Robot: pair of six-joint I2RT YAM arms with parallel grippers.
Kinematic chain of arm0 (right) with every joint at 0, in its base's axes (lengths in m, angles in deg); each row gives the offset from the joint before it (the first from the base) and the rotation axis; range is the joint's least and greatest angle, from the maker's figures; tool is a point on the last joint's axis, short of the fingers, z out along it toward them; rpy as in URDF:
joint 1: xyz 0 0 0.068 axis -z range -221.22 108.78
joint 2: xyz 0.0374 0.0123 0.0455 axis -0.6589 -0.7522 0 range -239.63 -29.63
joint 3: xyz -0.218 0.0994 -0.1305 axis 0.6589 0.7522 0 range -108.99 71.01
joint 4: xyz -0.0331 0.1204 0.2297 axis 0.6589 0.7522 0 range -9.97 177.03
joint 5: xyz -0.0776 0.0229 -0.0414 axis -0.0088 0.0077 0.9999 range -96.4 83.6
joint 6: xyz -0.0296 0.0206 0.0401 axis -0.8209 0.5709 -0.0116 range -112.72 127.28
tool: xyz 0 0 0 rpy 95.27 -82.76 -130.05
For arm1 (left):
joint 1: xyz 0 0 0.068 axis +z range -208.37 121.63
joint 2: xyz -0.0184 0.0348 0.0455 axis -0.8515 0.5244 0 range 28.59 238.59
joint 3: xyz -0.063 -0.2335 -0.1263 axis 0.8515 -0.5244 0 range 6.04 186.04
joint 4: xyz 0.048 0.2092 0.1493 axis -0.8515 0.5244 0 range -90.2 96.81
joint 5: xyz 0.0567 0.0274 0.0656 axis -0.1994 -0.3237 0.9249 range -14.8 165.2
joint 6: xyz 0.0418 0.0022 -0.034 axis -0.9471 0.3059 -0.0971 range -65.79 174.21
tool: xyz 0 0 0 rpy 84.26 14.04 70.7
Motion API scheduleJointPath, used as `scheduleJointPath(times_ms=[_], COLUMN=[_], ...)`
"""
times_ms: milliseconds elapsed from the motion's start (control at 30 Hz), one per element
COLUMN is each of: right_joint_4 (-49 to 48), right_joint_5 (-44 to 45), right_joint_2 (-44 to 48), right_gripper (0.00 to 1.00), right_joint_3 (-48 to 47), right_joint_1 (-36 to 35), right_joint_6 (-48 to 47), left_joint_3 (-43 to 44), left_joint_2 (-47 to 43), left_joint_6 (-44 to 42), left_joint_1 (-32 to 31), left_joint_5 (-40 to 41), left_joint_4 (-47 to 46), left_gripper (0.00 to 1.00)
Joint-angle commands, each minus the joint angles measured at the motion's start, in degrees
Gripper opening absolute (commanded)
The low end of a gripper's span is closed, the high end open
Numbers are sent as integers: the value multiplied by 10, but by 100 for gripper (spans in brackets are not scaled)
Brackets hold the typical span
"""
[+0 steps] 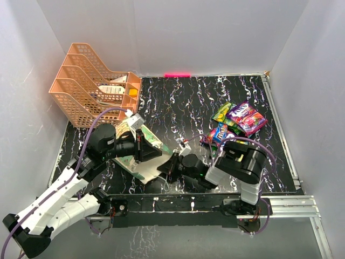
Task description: Take the snacks out of the paper bag
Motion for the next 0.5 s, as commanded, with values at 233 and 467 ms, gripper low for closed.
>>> scheduleJointPath(times_ms=[233, 467], right_joint_4=[3, -25], right_joint_5=[30, 68], right_joint_2=[149, 129], right_gripper=[7, 7], right_joint_3=[97, 18], right_joint_1=[-2, 1], right_joint_6=[-74, -154], left_joint_3=[-40, -60], left_joint_2=[-21, 4], left_joint_6=[109, 218], left_joint_1=[-4, -4], left_joint_5=[-125, -192], left_joint_4=[-161, -335], left_gripper=[0, 0])
